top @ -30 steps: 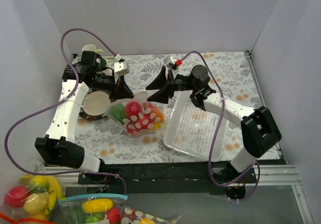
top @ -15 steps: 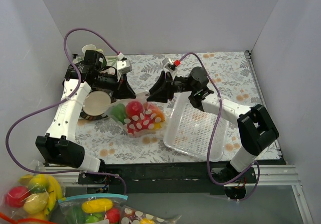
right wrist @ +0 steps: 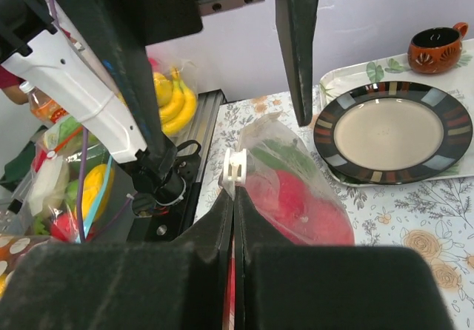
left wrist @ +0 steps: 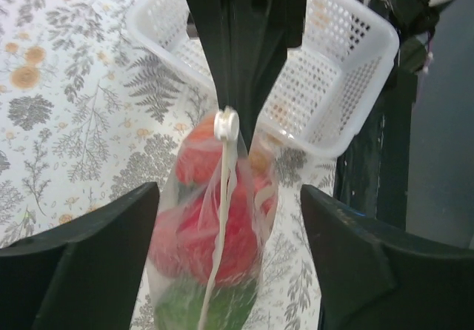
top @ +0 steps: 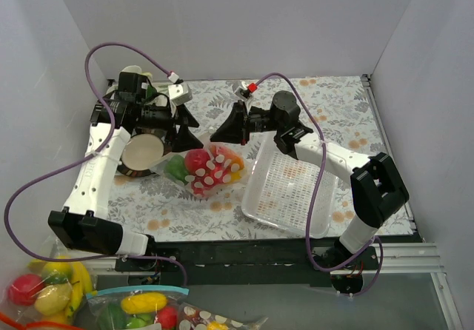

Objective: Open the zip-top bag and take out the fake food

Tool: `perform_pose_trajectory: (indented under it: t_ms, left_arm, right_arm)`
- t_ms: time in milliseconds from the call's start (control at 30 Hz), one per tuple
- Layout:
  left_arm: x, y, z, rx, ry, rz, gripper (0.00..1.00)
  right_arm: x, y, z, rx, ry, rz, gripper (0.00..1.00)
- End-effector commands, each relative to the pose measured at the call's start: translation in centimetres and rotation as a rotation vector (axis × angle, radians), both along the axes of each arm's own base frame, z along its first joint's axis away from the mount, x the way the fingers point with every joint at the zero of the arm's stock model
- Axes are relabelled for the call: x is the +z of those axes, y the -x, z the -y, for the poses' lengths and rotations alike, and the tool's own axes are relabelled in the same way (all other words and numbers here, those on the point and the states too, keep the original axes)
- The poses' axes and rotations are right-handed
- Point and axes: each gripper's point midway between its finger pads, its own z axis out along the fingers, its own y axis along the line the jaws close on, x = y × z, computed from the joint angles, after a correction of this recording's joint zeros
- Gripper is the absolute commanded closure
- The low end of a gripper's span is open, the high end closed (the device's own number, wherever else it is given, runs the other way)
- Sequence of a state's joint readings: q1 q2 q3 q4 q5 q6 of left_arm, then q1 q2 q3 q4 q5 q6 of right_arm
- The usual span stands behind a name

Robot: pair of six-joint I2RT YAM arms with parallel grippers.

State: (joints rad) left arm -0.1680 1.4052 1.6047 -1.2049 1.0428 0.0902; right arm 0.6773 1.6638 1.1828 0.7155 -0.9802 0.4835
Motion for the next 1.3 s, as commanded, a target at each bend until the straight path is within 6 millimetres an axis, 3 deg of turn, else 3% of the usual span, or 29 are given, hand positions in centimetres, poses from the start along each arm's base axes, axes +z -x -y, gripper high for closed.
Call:
perform_pose_trajectory:
  t_ms: [0,100,167,367,667,933,1067,1100,1267]
  left_arm:
    - [4.4,0.3,0.9,0.023,0.122,0.150,0.19]
    - [5.0,0.4,1.4,-0.005,0.150,0.141,0.18]
    - [4.0,0.2,1.5,-0.022,0.145,0.072,0.19]
    - [3.3,0.1,1.6,-0.050,0.134,0.077,0.22]
    - [2.8,0.2,1.5,-0.104,0.117,0.082,0.34]
    - [2.5,-0.1,1.7,-0.107,0.130,0.058,0.59]
    - [2.1,0.2,1.6,-0.108,0.112,0.054,0.81]
    - [1.9,0.1,1.5,-0.110,0.105,0.055,0.91]
    - [1.4,0.9,1.1,-0.126,0.067,0.018,0.97]
  right_arm:
    - [2.5,0.4,-1.1,0.000,-0.022,0.085,0.99]
    - [2.5,0.5,-1.7,0.001,-0.005,0.091,0.99]
    - [2.5,0.7,-1.9,0.011,-0.001,0.089,0.99]
    - [2.7,1.1,-2.3,0.026,0.005,0.096,0.99]
    - [2.7,1.3,-2.4,0.045,0.010,0.086,0.99]
    - [2.5,1.8,-2.5,0.057,0.017,0.087,0.99]
    - [2.6,1.5,-2.5,0.044,0.022,0.092,0.99]
    - [2.6,1.4,-2.5,0.039,0.022,0.095,0.99]
    - [3.1,0.7,-2.7,0.012,0.024,0.113,0.99]
